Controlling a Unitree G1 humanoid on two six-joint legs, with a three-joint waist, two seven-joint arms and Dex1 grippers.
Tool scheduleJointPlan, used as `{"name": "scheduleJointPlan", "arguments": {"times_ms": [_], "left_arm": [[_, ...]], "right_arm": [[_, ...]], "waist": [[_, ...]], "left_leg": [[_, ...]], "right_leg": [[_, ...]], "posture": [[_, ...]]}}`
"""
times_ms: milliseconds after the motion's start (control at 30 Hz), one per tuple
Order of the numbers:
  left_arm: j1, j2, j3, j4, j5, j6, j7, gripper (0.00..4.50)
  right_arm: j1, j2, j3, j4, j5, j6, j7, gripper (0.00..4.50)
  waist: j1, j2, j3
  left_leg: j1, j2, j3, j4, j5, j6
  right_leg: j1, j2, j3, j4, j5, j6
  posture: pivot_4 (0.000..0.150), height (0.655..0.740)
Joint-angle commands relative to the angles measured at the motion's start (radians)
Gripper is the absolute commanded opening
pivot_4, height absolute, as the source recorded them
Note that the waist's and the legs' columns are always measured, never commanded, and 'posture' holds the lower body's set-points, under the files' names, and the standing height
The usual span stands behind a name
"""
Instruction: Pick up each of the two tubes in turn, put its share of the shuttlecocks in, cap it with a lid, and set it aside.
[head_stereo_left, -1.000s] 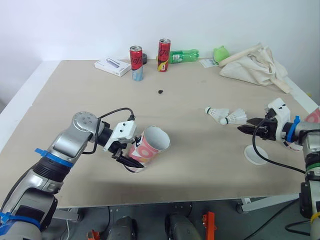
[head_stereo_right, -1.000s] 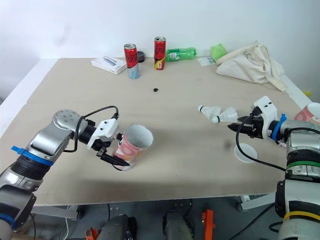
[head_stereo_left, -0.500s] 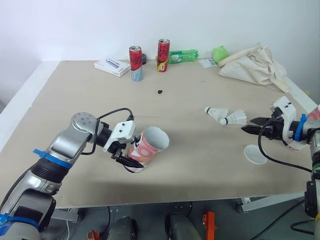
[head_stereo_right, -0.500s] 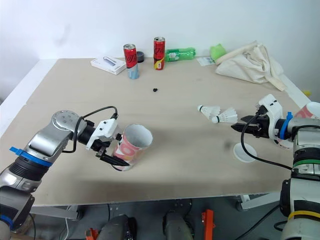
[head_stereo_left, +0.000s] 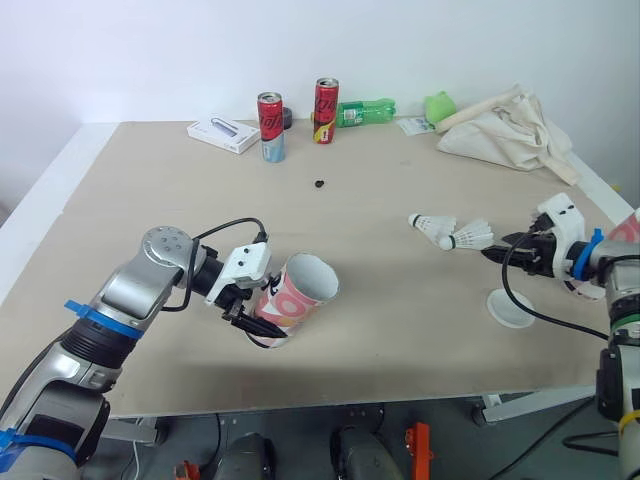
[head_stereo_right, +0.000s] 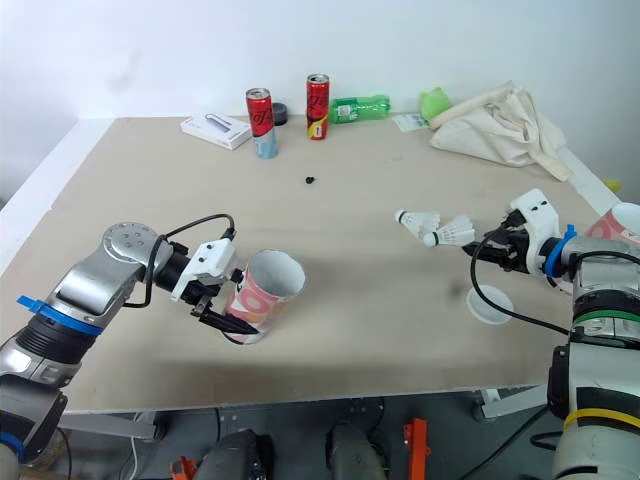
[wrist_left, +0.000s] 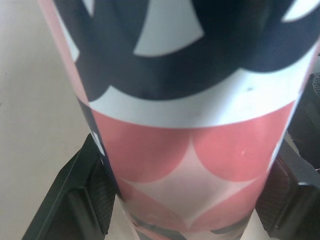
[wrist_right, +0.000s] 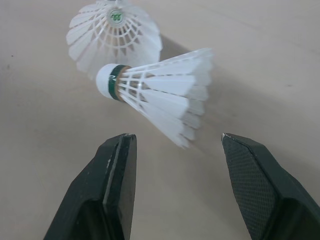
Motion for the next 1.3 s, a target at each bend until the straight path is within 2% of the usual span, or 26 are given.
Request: {"name": "scheduleJointPlan", "arguments": {"times_ms": [33,700,1000,1300], "left_arm": [[0.002,0.016,0.024,-0.027,-0.006,0.005,0.004,3.22],[0.012,0.004,0.015,-0.021,-0.009,-0.005,0.019,3.22],[0.012,-0.006,0.011,-0.015,-0.006,-0.009,0.021,3.22],[0.008,-0.021,0.009,-0.002,-0.004,-0.014,0.021,3.22]], "right_arm": [[-0.043,-0.006,-0.011,0.018,-0.003,-0.018,-0.014,2.95],[0.031,-0.056,-0.020,-0.101,0.029,-0.007,0.181,2.95],[0.105,-0.083,-0.036,-0.217,0.070,0.055,0.231,2.95],[0.236,-0.113,-0.070,-0.431,0.140,0.168,0.262,2.95]], "waist": [[0.000,0.000,0.000],[0.000,0.000,0.000],[0.000,0.000,0.000],[0.003,0.000,0.000]], "left_leg": [[0.000,0.000,0.000,0.000,0.000,0.000],[0.001,0.000,0.001,0.000,0.000,0.000],[0.001,-0.001,0.001,0.000,0.000,0.000],[0.001,-0.001,0.001,0.000,0.000,0.001]], "right_leg": [[0.000,0.000,0.000,0.000,0.000,0.000],[0.000,0.000,0.001,0.000,0.000,0.001],[0.000,-0.001,0.002,0.000,0.000,0.001],[0.001,-0.001,0.002,0.000,0.000,0.002]], "posture": [[0.150,0.7324],[0.150,0.7324],[0.150,0.7324],[0.150,0.7324]]}}
